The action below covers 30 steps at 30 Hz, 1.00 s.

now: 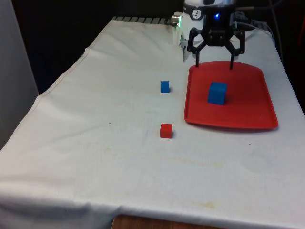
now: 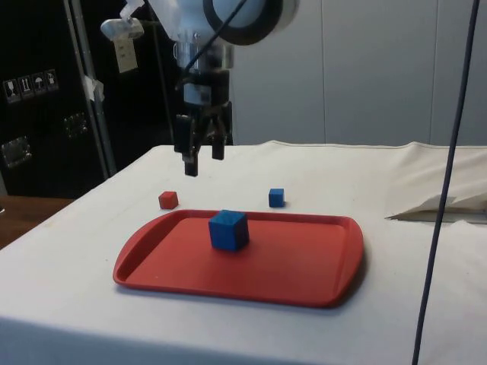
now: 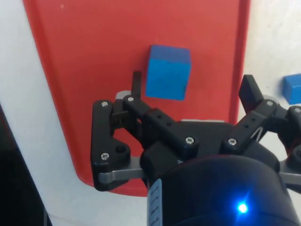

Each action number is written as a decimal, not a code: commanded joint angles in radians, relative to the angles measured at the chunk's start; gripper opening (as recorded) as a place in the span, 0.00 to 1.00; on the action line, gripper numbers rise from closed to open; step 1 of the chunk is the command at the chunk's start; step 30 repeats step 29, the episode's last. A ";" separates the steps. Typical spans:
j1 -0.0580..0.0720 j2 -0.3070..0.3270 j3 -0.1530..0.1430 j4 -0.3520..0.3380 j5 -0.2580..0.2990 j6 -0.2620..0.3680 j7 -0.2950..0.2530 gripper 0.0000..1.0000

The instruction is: Pick up the largest block and place it onto the tray.

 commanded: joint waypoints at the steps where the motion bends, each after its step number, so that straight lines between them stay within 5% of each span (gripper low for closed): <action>1: -0.002 0.000 -0.005 0.005 0.000 -0.006 -0.006 1.00; 9: -0.023 0.014 -0.049 0.073 0.001 -0.089 -0.063 1.00; 11: -0.018 0.014 -0.054 0.073 0.000 -0.082 -0.062 1.00; 18: -0.036 0.043 -0.093 0.142 0.008 -0.152 -0.114 1.00; 19: -0.030 0.041 -0.096 0.137 0.001 -0.143 -0.106 1.00; 23: -0.045 0.060 -0.106 0.168 0.015 -0.173 -0.136 1.00; 30: -0.039 0.071 -0.116 0.180 0.012 -0.171 -0.135 1.00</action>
